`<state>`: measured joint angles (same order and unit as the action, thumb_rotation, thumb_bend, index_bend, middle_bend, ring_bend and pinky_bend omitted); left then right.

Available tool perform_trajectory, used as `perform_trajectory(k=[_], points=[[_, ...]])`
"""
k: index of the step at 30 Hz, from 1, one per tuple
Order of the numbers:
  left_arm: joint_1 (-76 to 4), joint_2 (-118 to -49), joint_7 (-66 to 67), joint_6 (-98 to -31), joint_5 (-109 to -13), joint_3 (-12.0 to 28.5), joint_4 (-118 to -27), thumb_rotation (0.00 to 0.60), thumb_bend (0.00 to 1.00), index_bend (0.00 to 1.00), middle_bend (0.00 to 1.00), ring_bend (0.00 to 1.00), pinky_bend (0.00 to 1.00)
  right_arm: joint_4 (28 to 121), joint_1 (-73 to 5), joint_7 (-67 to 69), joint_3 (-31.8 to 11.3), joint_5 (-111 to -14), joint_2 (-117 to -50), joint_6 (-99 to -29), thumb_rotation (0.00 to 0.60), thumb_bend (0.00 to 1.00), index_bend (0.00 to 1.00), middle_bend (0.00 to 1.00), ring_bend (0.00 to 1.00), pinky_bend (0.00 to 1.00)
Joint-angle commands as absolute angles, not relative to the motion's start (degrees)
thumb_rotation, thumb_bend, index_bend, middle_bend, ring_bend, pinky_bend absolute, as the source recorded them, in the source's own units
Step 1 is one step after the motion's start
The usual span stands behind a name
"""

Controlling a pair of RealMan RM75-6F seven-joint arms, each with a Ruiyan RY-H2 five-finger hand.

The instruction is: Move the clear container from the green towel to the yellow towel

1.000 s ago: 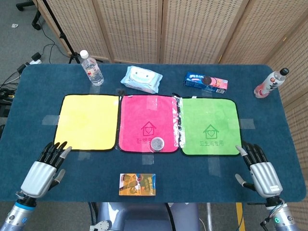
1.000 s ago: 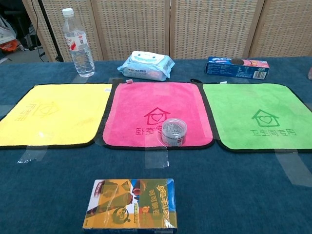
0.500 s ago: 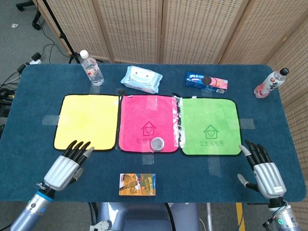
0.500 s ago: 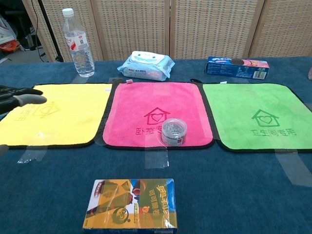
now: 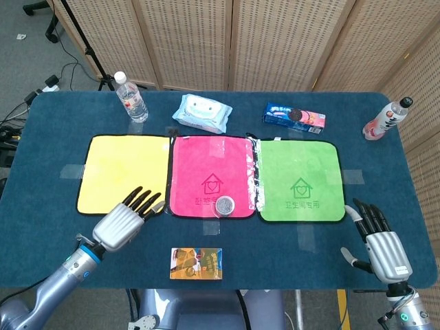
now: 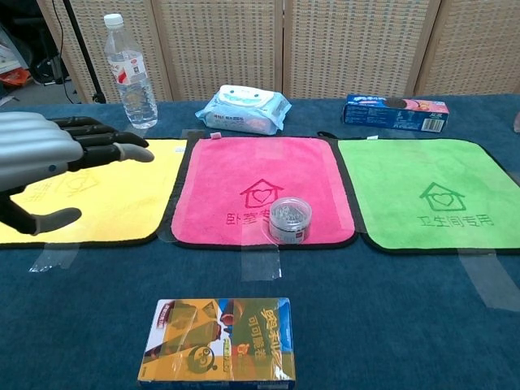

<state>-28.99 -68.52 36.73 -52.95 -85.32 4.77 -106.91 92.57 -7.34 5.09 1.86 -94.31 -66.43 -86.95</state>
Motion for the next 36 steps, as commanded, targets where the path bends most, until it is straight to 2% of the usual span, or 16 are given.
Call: perform_trajectory(k=[1, 9, 13, 24, 36], points=[[-33.18, -69.71, 42.74, -48.86, -79.84, 6.55, -107.66, 0.600, 0.47, 0.00, 0.00, 0.00, 0.00, 92.47, -7.27, 5.40, 1.68, -94.15, -66.32, -86.90, 0.600, 0.31, 0.11, 0.00, 0.00, 0.05], [-39.55, -75.58, 51.24, -45.05, -71.93, 7.35, -105.45, 0.600, 0.47, 0.00, 0.00, 0.00, 0.00, 91.97, -7.17, 7.08, 0.99, -93.51, -66.15, -86.82, 0.600, 0.31, 0.11, 0.00, 0.00, 0.05], [-40.89, -75.88, 54.49, -45.80, -68.77, 7.23, -107.17, 0.600, 0.47, 0.00, 0.00, 0.00, 0.00, 91.72, -7.12, 7.68, 0.73, -93.09, -66.03, -86.70, 0.600, 0.31, 0.11, 0.00, 0.00, 0.05], [-48.52, -84.23, 61.72, -46.79, -61.52, 7.46, -104.50, 0.600, 0.47, 0.00, 0.00, 0.00, 0.00, 91.04, -6.90, 10.27, -0.05, -92.05, -65.47, -86.58, 0.600, 0.31, 0.11, 0.00, 0.00, 0.05], [-56.89, -92.18, 64.28, -46.95, -54.61, 6.82, -97.44, 0.600, 0.47, 0.00, 0.00, 0.00, 0.00, 89.75, -6.79, 12.65, -1.03, -90.37, -65.35, -85.75, 0.600, 0.31, 0.11, 0.00, 0.00, 0.05]])
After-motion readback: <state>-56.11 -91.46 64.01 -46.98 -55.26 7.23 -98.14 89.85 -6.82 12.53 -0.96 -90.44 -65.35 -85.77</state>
